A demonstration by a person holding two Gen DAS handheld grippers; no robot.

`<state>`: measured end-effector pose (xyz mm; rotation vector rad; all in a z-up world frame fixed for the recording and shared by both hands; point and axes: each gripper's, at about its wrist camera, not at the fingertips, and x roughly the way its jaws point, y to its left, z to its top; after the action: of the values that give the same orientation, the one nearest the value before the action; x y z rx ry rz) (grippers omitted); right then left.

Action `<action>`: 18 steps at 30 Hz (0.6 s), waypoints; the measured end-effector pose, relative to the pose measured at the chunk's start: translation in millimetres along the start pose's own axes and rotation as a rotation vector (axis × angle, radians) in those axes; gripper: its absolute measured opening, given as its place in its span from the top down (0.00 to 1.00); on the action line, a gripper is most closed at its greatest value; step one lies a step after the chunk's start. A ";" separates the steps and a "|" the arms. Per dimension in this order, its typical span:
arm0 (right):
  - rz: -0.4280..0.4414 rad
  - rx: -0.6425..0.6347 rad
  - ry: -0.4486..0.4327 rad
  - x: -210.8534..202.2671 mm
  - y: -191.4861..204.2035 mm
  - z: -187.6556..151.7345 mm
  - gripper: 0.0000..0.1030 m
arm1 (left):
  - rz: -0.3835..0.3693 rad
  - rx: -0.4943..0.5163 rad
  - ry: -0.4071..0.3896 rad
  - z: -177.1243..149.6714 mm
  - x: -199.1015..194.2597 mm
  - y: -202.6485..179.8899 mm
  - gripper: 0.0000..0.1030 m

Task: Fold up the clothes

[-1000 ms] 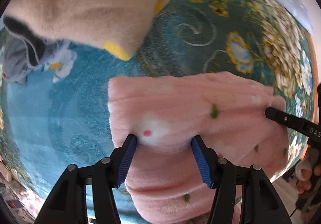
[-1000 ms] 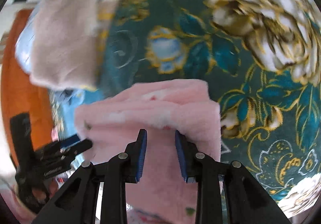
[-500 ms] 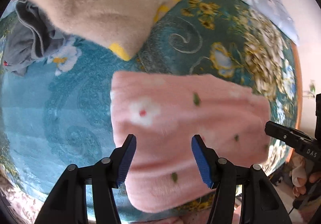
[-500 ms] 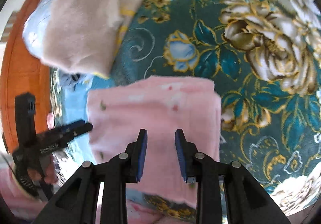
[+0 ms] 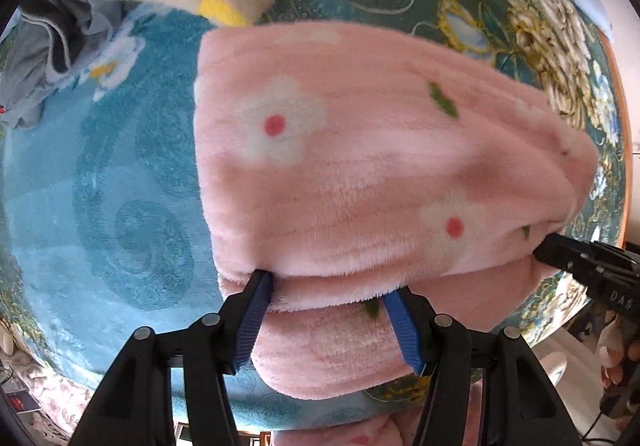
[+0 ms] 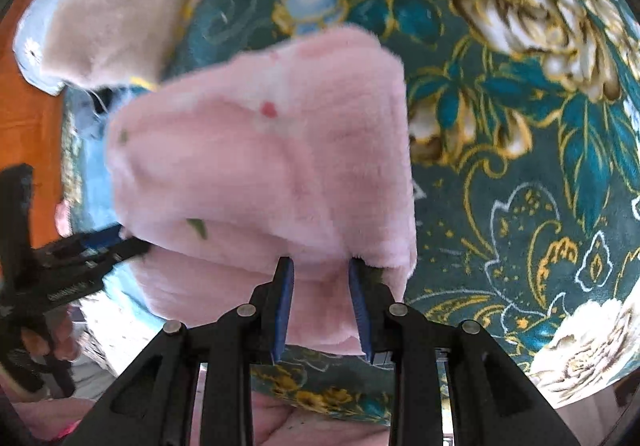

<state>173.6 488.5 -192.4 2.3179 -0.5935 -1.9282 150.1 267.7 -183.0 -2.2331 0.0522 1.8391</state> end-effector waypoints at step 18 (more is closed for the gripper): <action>0.384 0.457 -0.174 -26.9 -83.6 -18.7 0.39 | -0.345 -0.499 -0.107 -17.9 1.2 103.7 0.28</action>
<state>208.5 571.1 -187.9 2.0418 -1.5110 -1.9653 148.5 163.6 -198.4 -2.2402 -0.8419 1.9169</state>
